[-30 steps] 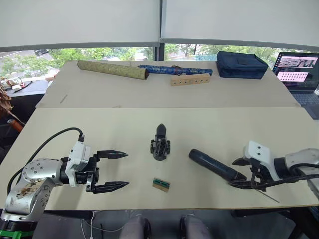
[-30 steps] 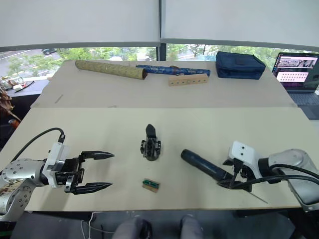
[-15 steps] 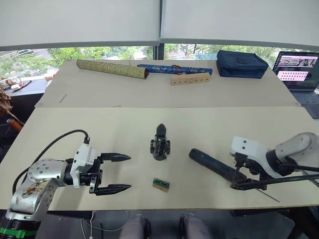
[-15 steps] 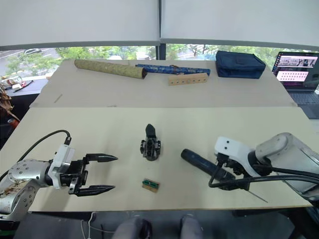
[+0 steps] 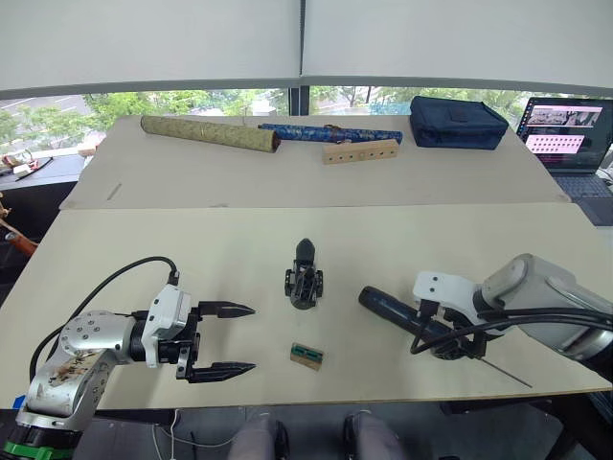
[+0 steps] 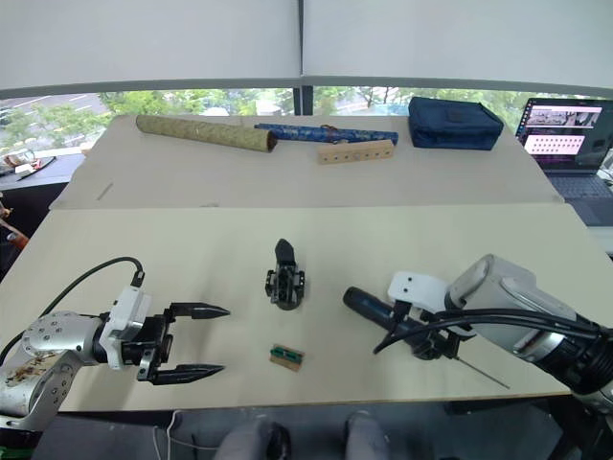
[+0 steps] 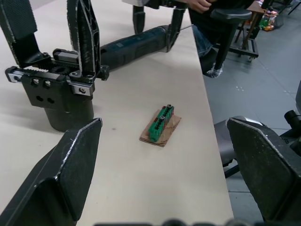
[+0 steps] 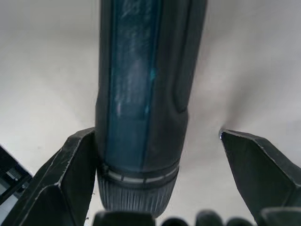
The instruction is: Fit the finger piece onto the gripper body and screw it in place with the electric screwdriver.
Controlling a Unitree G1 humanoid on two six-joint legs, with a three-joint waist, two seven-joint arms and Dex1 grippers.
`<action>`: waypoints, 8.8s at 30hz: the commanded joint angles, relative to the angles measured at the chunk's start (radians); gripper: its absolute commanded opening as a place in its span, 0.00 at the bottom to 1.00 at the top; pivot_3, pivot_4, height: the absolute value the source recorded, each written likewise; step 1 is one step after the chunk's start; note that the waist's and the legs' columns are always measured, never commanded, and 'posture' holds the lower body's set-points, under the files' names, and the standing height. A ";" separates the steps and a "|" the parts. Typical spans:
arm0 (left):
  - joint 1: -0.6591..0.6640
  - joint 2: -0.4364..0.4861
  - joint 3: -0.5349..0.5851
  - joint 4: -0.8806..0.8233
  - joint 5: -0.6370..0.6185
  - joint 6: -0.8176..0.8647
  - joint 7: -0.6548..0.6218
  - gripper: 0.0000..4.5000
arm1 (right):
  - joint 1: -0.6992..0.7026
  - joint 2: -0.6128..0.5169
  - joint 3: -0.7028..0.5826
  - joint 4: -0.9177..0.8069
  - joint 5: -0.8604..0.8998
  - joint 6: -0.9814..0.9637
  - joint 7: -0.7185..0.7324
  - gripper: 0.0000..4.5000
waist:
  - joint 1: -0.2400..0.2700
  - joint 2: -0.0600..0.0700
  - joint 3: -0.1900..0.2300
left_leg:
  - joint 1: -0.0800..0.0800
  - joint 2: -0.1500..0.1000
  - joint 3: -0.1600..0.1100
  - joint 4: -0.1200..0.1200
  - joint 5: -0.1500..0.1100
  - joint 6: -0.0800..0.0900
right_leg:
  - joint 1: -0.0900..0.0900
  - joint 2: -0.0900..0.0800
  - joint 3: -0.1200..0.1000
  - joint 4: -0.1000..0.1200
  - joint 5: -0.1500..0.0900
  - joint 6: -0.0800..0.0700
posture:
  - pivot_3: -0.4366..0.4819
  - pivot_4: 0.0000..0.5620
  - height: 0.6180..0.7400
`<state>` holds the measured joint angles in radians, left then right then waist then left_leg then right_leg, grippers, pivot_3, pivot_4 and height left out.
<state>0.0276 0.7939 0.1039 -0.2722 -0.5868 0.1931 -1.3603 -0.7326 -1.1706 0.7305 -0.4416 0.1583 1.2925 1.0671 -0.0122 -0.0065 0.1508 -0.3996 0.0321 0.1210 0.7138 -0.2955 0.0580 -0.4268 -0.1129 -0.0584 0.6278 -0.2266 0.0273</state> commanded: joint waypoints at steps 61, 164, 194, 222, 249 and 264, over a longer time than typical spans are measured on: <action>-0.253 -0.279 -0.376 0.344 0.345 -0.219 0.056 1.00 | 0.392 0.726 -0.632 -0.050 0.498 -1.001 0.197 0.43 | 0.024 -0.006 -0.004 | 0.000 -0.001 -0.006 0.001 0.001 -0.001 | 0.004 0.002 -0.007 0.002 0.001 -0.001 | 0.48 0.27 1.00; -0.182 -0.288 -0.438 0.357 0.402 -0.251 0.098 1.00 | 0.441 0.700 -0.561 0.059 0.436 -1.078 0.188 0.43 | 0.026 -0.002 -0.006 | 0.003 -0.001 -0.006 0.001 -0.001 0.003 | 0.006 0.000 -0.007 0.002 0.001 -0.001 | 0.48 0.27 1.00; -0.184 -0.292 -0.427 0.365 0.388 -0.257 0.102 1.00 | 0.444 0.717 -0.549 0.074 0.409 -1.096 0.189 0.43 | 0.026 -0.002 -0.006 | 0.003 -0.001 -0.006 0.001 -0.001 0.003 | 0.006 0.000 -0.007 0.002 0.001 -0.001 | 0.48 0.27 1.00; -0.173 -0.292 -0.374 0.343 0.307 -0.283 0.079 1.00 | 0.401 0.715 -0.574 0.020 0.478 -1.064 0.167 0.43 | 0.023 -0.002 -0.007 | 0.003 -0.001 -0.006 0.001 -0.001 0.003 | 0.006 0.000 -0.007 0.002 0.001 -0.001 | 0.48 0.27 1.00; -0.077 -0.116 -0.111 0.009 0.003 -0.086 0.080 1.00 | 0.246 0.620 -0.742 -0.077 0.735 -0.859 0.026 0.43 | 0.021 -0.002 -0.005 | 0.001 0.000 -0.006 0.000 0.000 0.001 | 0.003 0.000 -0.007 0.001 0.001 -0.001 | 0.48 0.27 1.00; -0.174 -0.140 -0.019 0.029 -0.074 0.015 0.171 1.00 | 0.043 0.571 -0.829 0.198 0.726 -0.832 0.052 0.43 | 0.021 -0.003 -0.005 | 0.000 0.000 -0.005 0.000 0.000 0.000 | 0.004 0.001 -0.007 0.001 0.001 -0.001 | 0.48 0.27 1.00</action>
<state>-0.1254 0.6612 0.0634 -0.2480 -0.6505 0.2053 -1.1977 -0.6526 -0.6069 -0.0545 -0.2566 0.8798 0.4899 1.1116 0.0091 -0.0091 0.1461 -0.3992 0.0317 0.1160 0.7136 -0.2952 0.0583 -0.4232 -0.1122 -0.0655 0.6285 -0.2255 0.0259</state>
